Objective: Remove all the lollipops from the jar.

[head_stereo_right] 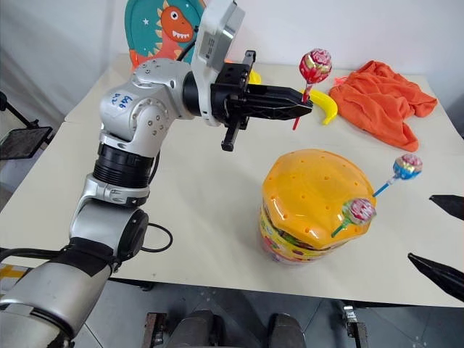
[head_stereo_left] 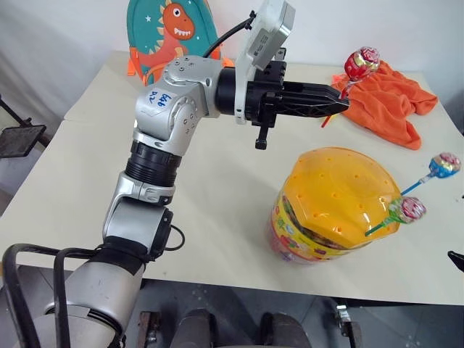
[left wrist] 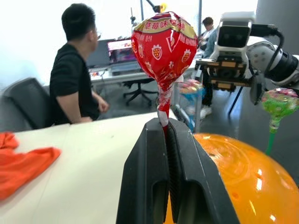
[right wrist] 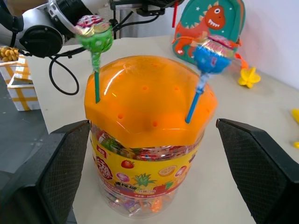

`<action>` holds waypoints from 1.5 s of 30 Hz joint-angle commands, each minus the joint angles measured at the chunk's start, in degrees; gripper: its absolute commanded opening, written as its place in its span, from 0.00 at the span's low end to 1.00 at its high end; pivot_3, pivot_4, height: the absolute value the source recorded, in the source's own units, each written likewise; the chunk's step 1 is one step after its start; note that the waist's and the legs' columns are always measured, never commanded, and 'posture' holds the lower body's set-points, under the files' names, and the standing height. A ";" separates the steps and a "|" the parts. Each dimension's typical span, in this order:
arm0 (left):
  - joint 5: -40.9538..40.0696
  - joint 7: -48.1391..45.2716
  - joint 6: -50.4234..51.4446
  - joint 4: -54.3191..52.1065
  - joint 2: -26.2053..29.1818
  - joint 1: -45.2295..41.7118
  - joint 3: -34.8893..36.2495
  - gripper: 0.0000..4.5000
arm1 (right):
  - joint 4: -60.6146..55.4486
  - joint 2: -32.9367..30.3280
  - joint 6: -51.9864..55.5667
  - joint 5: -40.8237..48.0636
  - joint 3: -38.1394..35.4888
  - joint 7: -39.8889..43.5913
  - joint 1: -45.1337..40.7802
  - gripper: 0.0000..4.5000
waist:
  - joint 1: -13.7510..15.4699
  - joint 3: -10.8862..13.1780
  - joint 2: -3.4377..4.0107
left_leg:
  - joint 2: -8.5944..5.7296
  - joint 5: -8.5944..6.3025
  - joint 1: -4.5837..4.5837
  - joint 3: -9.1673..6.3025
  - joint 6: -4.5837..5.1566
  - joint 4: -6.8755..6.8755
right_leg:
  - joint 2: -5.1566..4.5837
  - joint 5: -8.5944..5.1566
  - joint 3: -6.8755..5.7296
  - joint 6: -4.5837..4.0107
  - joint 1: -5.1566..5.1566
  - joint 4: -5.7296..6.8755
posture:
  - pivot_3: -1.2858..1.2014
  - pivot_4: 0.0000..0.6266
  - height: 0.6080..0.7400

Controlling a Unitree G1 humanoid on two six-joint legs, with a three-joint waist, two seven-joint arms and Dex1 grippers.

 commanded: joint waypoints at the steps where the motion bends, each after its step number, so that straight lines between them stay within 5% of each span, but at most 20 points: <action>1: 1.63 8.12 8.38 -1.43 4.23 -0.98 2.22 0.01 | 1.03 -1.11 -0.61 -0.56 -0.19 0.81 -0.67 1.00 | -0.16 -0.01 0.01 | 0.00 0.00 0.01 0.00 0.00 -0.01 | 0.00 0.00 0.01 0.00 0.00 0.00 | 0.52 0.24 1.00; 8: 9.97 15.01 19.79 0.71 16.39 1.46 -3.30 0.01 | 2.81 -2.04 -0.46 -2.05 0.01 3.10 -0.82 1.00 | -0.33 -0.01 0.01 | 0.02 0.00 0.03 0.04 -0.01 -0.06 | 0.04 0.00 0.05 0.00 -0.06 0.02 | 0.52 0.24 1.00; 12: 17.25 16.54 30.95 0.04 27.35 8.81 -13.70 0.01 | 3.65 -2.65 -0.34 -4.01 2.32 3.05 -1.67 1.00 | -0.32 0.00 -0.01 | 0.01 0.00 0.05 0.05 -0.01 -0.05 | 0.03 0.00 0.12 0.00 -0.06 0.03 | 0.52 0.24 1.00; 21: 15.15 13.39 44.02 -9.06 38.04 16.37 -20.58 0.01 | 6.42 -4.30 -0.67 -6.64 6.52 3.88 -5.71 1.00 | 0.50 0.24 -0.40 | 0.02 -0.01 -0.27 -0.03 -0.03 0.16 | 0.07 0.00 0.26 0.01 -0.31 0.22 | 0.52 0.24 1.00; 27: 13.43 12.29 47.54 -9.65 40.52 14.83 -21.16 0.35 | 7.33 -4.58 -0.70 -7.80 7.33 4.58 -7.20 1.00 | 0.14 0.24 -0.40 | 0.01 -0.01 -0.25 0.01 -0.03 0.11 | 0.07 0.00 0.25 0.01 -0.33 0.23 | 0.52 0.24 1.00; 36: 14.45 5.29 35.35 -7.56 45.05 7.13 -21.09 0.97 | 8.35 -5.41 0.14 -9.03 4.83 6.73 -5.91 1.00 | 0.06 0.24 -0.40 | 0.00 -0.01 -0.25 0.09 -0.03 0.06 | 0.07 0.00 0.28 0.01 -0.41 0.27 | 0.52 0.24 1.00; 45: 8.66 -1.78 17.23 -6.94 41.11 11.28 -9.21 0.99 | 4.63 -5.11 3.99 -7.44 1.59 1.39 -4.55 1.00 | -0.30 0.23 -0.38 | 0.02 -0.01 -0.25 0.15 -0.03 0.05 | 0.07 0.00 0.31 0.01 -0.47 0.30 | 0.52 0.24 1.00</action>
